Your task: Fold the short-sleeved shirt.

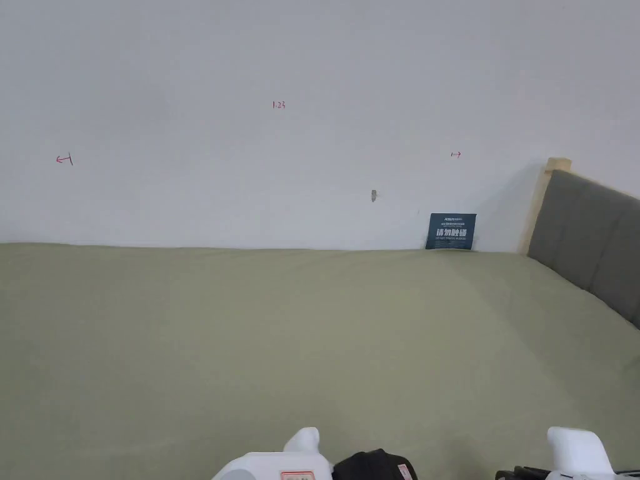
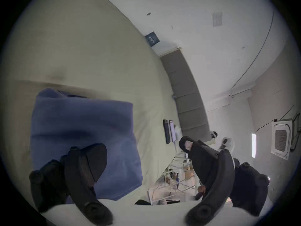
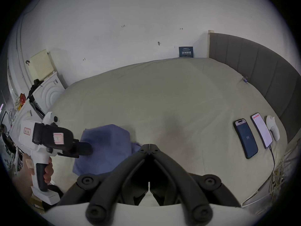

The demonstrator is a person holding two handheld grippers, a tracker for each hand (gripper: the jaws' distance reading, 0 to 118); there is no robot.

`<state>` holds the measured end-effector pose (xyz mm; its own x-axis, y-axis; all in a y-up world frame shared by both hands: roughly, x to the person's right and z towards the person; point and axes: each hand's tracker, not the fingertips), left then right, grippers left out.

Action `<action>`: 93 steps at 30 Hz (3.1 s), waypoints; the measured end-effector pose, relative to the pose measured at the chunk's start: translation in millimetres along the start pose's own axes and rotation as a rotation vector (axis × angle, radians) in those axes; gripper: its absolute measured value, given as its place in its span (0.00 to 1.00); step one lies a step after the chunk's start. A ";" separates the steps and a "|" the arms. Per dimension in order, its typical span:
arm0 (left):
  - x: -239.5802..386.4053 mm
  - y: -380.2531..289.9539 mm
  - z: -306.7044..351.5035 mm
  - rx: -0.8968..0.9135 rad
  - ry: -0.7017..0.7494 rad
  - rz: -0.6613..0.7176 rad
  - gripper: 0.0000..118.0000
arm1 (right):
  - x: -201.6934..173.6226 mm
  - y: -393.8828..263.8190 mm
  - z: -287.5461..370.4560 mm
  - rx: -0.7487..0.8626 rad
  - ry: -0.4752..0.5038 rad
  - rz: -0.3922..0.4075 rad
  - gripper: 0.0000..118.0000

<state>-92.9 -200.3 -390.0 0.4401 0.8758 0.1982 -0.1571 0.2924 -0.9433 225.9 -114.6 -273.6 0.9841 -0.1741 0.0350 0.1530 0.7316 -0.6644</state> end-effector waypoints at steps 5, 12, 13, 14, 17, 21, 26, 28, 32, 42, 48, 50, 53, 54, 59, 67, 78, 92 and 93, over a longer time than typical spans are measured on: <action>-11.2 3.9 33.1 0.114 -0.030 -0.024 0.31 | 2.3 -0.7 -3.8 -0.002 0.001 -0.007 0.00; -21.8 4.7 43.7 0.132 -0.021 -0.022 0.00 | -3.7 -2.8 -3.7 -0.006 0.013 -0.007 0.00; -22.6 4.2 40.8 0.121 -0.033 -0.024 0.00 | -4.1 -3.1 -3.4 -0.006 0.012 -0.006 0.00; -20.3 1.5 34.1 0.101 -0.039 -0.035 0.00 | -4.5 -3.5 -2.8 -0.006 0.012 -0.006 0.00; -21.0 -6.4 16.6 0.038 -0.030 -0.063 0.00 | -6.0 -4.7 -1.2 -0.010 0.016 -0.007 0.00; -24.9 -22.7 3.6 -0.004 -0.037 -0.074 0.00 | -8.4 -4.1 0.2 -0.009 0.023 -0.002 0.00; -31.0 -28.3 4.7 -0.018 -0.051 -0.067 0.00 | -14.3 0.3 0.6 -0.005 0.024 0.019 0.00; -30.2 -28.1 4.8 -0.020 -0.057 -0.069 0.00 | -14.5 0.5 -0.1 -0.004 0.030 0.010 0.00; -32.9 -26.6 -9.6 -0.041 -0.053 -0.083 0.00 | -15.9 -2.6 -2.3 -0.003 0.033 0.001 0.00; -70.8 -64.1 -67.4 -0.107 -0.073 0.003 0.00 | -21.4 -12.9 -8.0 -0.037 0.037 0.003 0.00; -59.7 -52.4 -23.1 -0.128 -0.104 -0.016 0.00 | -38.4 -11.2 -20.5 -0.063 0.109 0.026 0.00; -57.4 -44.3 12.9 -0.092 -0.128 -0.055 0.00 | -47.8 -8.5 -30.8 -0.085 0.184 0.030 0.00; -72.6 -24.0 71.3 -0.001 -0.106 -0.046 0.00 | -63.4 -2.5 -56.6 -0.158 0.277 0.044 0.00; -80.6 -16.7 92.1 0.032 -0.081 -0.042 0.00 | -67.9 -1.3 -66.7 -0.181 0.308 0.036 0.00; -115.7 -2.3 148.2 0.146 -0.012 0.038 0.00 | -68.4 -10.7 -119.5 -0.353 0.395 -0.004 0.00; -136.1 1.3 131.4 0.100 -0.062 0.048 0.71 | -53.7 -35.4 -129.4 -0.361 0.272 -0.017 0.00; -126.1 11.4 38.0 -0.096 -0.144 0.069 1.00 | -63.6 -31.7 -128.3 -0.370 0.242 0.016 0.00; -121.9 3.9 23.6 -0.107 -0.016 0.036 0.26 | -75.7 -36.9 -118.9 -0.316 0.188 -0.013 0.00; -121.8 8.5 26.7 -0.125 -0.017 0.037 0.26 | -82.0 -34.5 -116.9 -0.310 0.170 0.004 0.00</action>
<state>-171.4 -294.3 -415.0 0.4211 0.8917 0.1660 -0.0609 0.2105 -0.9757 129.5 -202.6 -340.8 0.9515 -0.2981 -0.0758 0.0889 0.5026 -0.8599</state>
